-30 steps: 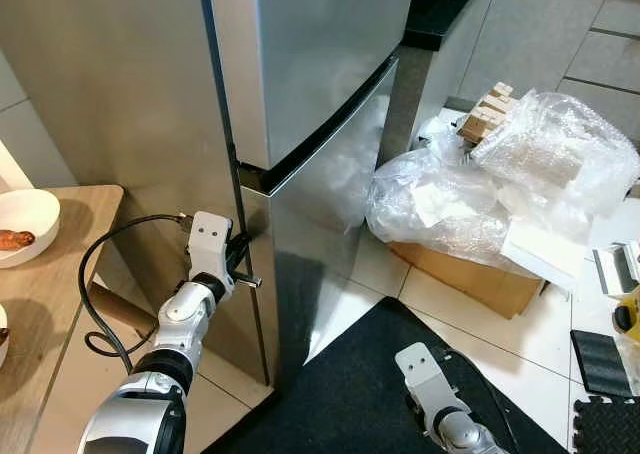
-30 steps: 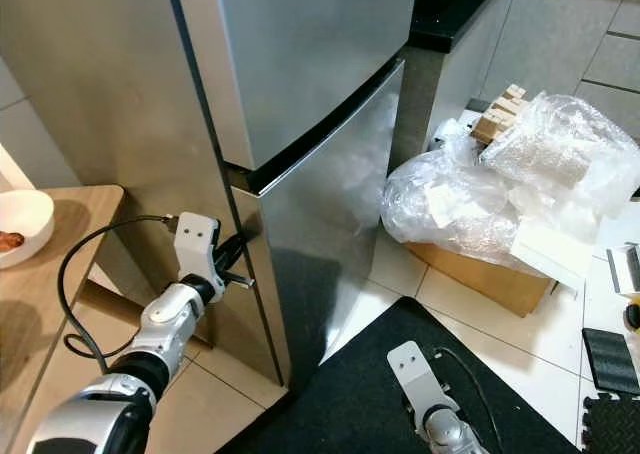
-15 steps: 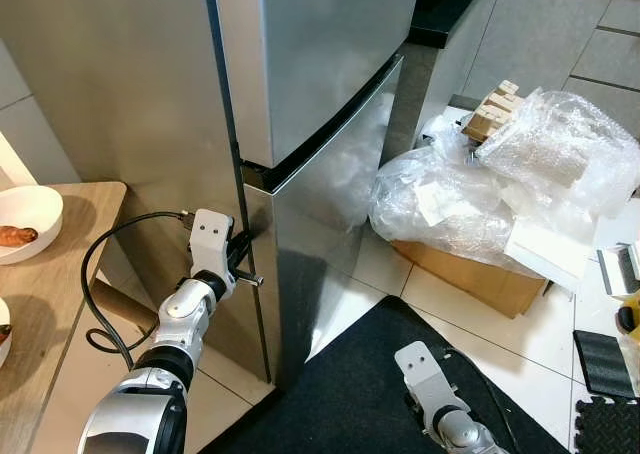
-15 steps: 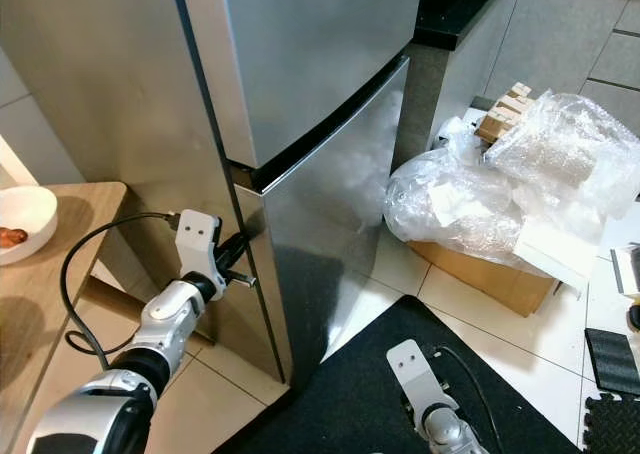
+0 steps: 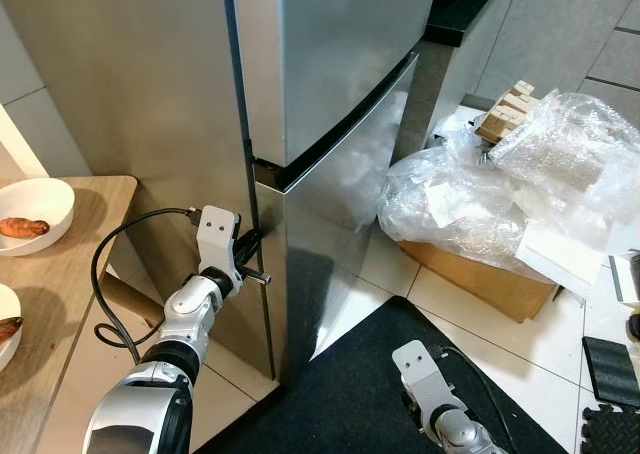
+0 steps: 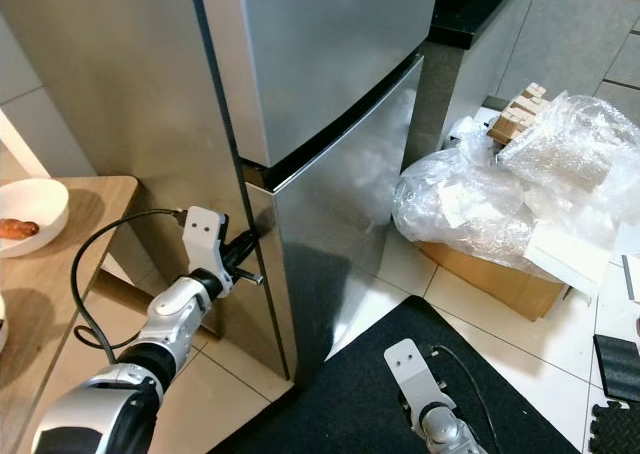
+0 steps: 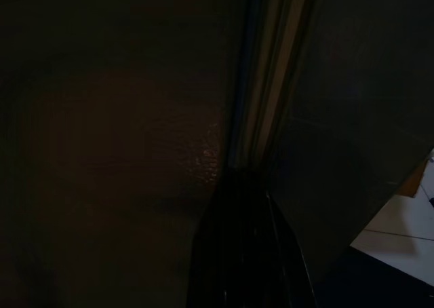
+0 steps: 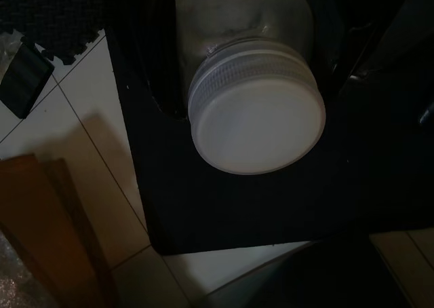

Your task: Restocking fridge

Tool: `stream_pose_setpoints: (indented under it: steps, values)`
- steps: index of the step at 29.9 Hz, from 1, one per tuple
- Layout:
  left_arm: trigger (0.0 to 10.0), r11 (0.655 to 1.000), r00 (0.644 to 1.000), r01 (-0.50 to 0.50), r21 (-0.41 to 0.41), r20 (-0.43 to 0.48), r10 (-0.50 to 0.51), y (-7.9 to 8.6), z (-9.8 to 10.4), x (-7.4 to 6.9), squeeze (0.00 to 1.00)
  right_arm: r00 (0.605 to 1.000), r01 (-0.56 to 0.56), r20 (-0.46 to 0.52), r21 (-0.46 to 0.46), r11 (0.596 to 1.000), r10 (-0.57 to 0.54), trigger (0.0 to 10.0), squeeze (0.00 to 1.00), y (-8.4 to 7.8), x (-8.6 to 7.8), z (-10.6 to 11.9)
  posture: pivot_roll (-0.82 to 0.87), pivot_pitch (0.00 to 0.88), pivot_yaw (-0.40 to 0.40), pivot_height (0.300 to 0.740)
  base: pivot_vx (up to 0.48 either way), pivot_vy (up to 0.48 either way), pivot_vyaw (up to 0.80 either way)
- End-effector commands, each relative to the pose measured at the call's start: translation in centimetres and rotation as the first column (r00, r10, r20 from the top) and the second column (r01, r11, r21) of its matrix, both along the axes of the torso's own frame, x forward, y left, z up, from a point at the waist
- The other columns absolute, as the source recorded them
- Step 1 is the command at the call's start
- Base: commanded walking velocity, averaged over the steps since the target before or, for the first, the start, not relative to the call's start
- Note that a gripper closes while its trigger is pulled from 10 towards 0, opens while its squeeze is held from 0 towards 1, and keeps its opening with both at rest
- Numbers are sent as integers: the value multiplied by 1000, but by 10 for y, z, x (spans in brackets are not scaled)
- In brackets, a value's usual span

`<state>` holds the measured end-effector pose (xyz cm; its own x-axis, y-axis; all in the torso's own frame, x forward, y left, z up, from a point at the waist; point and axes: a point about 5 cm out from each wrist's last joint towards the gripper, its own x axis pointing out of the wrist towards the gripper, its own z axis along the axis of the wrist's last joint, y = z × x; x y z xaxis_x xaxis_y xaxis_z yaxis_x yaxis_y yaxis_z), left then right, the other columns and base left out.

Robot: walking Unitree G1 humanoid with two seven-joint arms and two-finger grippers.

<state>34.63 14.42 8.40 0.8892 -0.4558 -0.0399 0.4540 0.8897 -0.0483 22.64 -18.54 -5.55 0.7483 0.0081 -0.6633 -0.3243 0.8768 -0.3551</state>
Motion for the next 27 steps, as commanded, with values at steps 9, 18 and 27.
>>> stream_pose_setpoints:
  steps: [9,18,27]
  values:
    - [10000,994,994,105,-28,14,-105,-29,9,5,0,1000,3,13,11,1000,-3,10000,0,0,1,1,-117,100,4,740,0,0,0]
    - [10000,991,992,128,-39,19,-128,-36,11,6,0,1000,3,14,12,1000,-3,10000,0,0,2,2,-116,103,3,740,0,0,0]
    - [10000,984,985,173,-49,23,-172,-49,15,6,0,1000,7,16,14,1000,-8,10000,0,-1,3,2,-119,105,5,740,0,0,0]
